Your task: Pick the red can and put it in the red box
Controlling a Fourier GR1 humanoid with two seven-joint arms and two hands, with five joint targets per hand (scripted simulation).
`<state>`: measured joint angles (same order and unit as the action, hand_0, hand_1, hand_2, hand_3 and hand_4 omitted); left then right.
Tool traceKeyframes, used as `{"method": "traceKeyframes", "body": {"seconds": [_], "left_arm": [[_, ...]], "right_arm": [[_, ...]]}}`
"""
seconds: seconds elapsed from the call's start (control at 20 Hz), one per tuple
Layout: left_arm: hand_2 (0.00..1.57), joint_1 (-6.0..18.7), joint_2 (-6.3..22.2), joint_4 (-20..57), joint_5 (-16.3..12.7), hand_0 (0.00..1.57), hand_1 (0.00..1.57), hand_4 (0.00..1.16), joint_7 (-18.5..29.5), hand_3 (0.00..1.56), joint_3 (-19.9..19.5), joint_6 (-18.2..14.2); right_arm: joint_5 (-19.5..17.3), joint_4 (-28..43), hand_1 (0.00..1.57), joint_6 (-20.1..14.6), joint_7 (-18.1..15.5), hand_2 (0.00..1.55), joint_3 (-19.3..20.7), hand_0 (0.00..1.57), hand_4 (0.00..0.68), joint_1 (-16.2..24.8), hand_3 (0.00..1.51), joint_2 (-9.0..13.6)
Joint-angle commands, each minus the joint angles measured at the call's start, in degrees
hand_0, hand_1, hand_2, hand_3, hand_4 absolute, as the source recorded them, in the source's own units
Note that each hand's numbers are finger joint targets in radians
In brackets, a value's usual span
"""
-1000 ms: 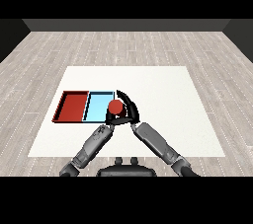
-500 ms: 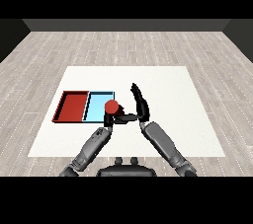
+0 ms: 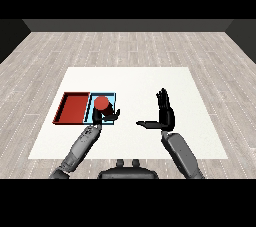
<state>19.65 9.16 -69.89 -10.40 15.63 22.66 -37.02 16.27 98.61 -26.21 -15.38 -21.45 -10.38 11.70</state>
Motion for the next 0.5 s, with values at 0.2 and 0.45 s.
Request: {"method": "traceKeyframes", "body": {"seconds": [0.2, 0.45], "left_arm": [[1.55, -1.0, 13.5, 2.9, 0.3, 1.57, 1.57, 1.12, -1.7, 1.46, -8.7, 4.2], [1.57, 3.3, 16.6, 11.6, -2.1, 1.57, 1.57, 1.12, -3.7, 1.49, -15.0, 8.8]], "right_arm": [[2.7, -0.9, 0.0, 3.9, -6.6, 0.0, 7.0, 0.0, 0.0, 11.2, 0.0, 4.0], [3.0, 2.0, 0.0, 5.0, -0.4, 0.0, 11.4, 0.0, 0.0, 12.7, 0.0, 9.6]]}}
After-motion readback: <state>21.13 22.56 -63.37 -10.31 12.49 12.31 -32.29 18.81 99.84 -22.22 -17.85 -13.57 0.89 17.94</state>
